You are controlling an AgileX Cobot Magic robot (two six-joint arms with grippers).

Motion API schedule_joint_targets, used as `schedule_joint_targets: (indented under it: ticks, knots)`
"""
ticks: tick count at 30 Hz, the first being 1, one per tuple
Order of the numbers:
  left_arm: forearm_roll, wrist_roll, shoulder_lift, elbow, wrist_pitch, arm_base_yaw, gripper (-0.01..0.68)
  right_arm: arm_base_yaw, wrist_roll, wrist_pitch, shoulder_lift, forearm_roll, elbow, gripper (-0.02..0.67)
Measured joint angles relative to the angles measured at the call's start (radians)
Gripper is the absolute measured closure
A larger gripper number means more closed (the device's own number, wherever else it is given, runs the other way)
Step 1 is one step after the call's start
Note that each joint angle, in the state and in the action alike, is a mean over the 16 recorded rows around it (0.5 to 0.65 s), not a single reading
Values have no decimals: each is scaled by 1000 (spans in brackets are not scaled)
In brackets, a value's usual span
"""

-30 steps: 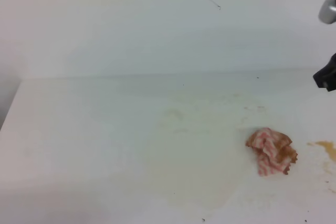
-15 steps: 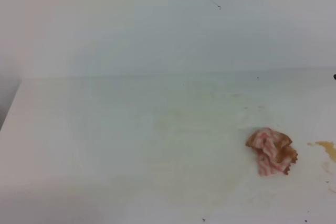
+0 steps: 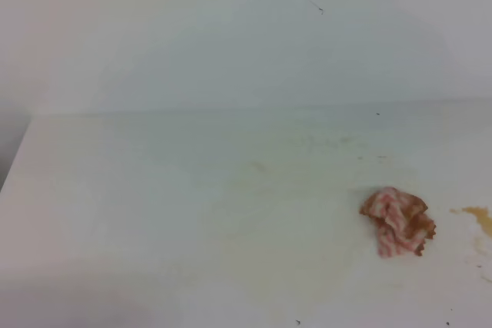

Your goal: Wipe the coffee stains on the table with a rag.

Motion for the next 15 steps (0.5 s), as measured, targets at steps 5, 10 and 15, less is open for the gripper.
schedule_joint_targets:
  ticks: [5, 10, 15]
  knots:
    - [0, 0, 0, 0, 0, 0, 678, -2, -22, -156, -213, -38, 107, 649]
    - [0, 0, 0, 0, 0, 0, 678, -24, 22, -356, -438, -71, 304, 649]
    - [0, 0, 0, 0, 0, 0, 678, -69, 142, -517, -649, -91, 557, 649]
